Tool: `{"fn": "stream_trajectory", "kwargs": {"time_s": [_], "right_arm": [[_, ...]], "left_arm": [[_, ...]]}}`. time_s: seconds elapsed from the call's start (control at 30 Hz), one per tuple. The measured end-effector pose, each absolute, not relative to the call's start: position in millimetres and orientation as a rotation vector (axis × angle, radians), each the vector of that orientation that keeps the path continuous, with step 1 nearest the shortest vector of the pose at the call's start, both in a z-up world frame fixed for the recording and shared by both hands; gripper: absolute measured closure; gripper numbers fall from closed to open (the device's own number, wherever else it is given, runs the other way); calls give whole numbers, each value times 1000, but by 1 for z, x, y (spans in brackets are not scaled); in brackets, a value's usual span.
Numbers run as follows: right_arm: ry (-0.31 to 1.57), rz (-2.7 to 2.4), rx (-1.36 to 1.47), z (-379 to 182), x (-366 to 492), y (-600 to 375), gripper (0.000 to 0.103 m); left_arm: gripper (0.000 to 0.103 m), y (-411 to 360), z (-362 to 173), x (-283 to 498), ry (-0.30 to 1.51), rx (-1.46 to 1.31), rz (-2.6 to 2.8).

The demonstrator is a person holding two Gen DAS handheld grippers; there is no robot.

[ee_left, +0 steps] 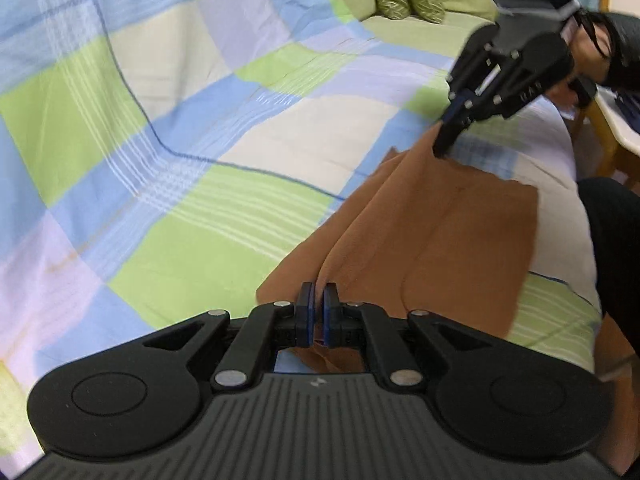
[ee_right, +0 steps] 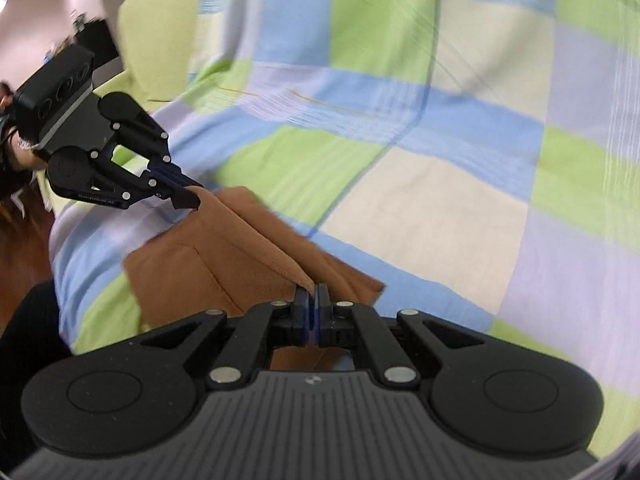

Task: Fold clothes
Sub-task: 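Lift the held edge with both grippers and fold it over the pocket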

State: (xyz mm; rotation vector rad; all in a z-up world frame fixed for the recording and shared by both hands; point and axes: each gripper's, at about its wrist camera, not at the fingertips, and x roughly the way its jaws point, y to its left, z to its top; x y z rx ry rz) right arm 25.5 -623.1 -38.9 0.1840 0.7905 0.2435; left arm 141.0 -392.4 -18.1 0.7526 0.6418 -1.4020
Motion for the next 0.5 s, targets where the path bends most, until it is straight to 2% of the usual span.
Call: {"fn": "stream_trajectory", "kwargs": {"time_s": [0.2,0.23,0.27,0.4,0.47,0.5], "right_arm": [[756,239,270,-49,21,-632,103],[745,238,278,-46,21,-634,103],[740,231,294,-45,24,-639,102],[771,203,337,-56,32,-648,100],[757,190,355,-59,29,-649,96],[749,178,360,-59,26,-650,94]], "left_arm": [[100,-394,-18,148,636,687,-1410],[97,-395,-18,152,645,682,-1403],[90,-396,-19,156,657,677,-1396],[84,-399,-27,166,697,639,-1330],[69,-394,-27,172,716,585,-1306],[68,-391,-27,174,718,572,-1296]]}}
